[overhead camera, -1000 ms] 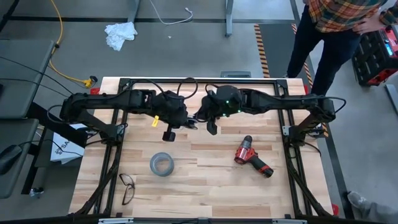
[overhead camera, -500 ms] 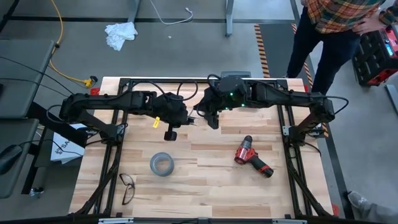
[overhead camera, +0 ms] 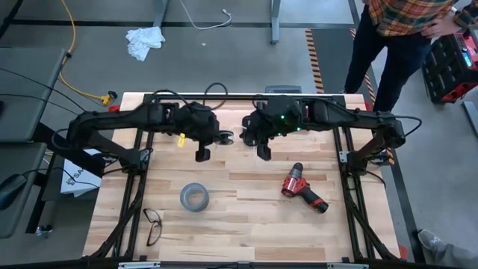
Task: Coil cords
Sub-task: Uncoil the white wire
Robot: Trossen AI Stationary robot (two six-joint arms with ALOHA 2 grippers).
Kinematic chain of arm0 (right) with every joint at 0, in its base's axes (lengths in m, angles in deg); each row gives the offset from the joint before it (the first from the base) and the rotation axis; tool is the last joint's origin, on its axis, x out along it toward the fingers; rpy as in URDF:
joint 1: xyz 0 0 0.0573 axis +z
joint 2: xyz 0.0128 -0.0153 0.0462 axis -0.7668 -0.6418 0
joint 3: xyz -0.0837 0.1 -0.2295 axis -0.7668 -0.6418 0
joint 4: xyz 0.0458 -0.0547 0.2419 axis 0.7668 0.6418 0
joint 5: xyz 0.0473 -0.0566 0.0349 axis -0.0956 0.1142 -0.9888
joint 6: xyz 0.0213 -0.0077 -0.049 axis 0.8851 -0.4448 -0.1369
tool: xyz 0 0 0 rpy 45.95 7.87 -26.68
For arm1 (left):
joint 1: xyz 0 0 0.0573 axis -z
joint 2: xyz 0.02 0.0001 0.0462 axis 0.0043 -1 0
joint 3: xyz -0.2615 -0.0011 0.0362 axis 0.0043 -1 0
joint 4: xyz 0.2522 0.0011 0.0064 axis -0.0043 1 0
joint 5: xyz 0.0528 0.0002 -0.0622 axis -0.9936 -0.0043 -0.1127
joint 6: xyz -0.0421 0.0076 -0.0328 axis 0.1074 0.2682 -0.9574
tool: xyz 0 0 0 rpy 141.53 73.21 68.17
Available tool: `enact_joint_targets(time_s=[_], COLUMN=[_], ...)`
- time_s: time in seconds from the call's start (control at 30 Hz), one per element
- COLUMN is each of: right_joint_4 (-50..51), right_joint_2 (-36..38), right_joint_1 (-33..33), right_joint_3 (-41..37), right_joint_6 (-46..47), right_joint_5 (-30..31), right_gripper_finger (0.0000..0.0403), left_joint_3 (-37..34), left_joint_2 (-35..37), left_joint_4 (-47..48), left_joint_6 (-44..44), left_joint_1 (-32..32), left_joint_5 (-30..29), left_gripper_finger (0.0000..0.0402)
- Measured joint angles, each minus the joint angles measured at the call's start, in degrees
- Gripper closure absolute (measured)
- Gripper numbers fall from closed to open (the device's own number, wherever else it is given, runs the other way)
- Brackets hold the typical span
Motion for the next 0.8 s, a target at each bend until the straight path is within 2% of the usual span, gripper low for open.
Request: enact_joint_targets(time_s=[0.13,0.3,0.43,0.5,0.57,0.67,0.8], right_joint_4=[-0.08,0.91,4.22,5.14,4.83,2.7,-0.94], right_joint_2=[0.09,0.0,0.0,-0.08,-0.11,-0.11,-0.12], right_joint_1=[-0.27,-0.27,0.16,0.18,0.14,-0.6,-2.69], right_joint_3=[0.0,0.04,-0.85,-1.22,-1.22,-1.16,-0.51], right_joint_6=[2.13,3.94,3.37,2.38,1.1,-1.42,-1.69], right_joint_5=[0.1,-1.04,-0.89,0.82,2.97,3.53,-4.96], right_gripper_finger=[0.0401,0.0399,0.0365,0.0339,0.0316,0.0289,0.0277], left_joint_3=[-0.02,-0.02,0.08,0.09,0.09,0.18,0.15], left_joint_2=[1.61,3.51,6.62,8.3,9.98,11.93,10.8], left_joint_4=[-0.1,-3.34,-7.78,-7.98,-5.84,2.83,14.8], left_joint_6=[-0.82,-8.95,-17.5,-18.33,-16.72,-7.55,5.13], left_joint_1=[-1.1,-3.5,-6.74,-8.21,-8.45,-5.02,1.13], left_joint_5=[0.02,2.63,13.65,21.05,24.39,21.34,11.63], left_gripper_finger=[0.0401,0.0401,0.0401,0.0401,0.0401,0.0401,0.0401])
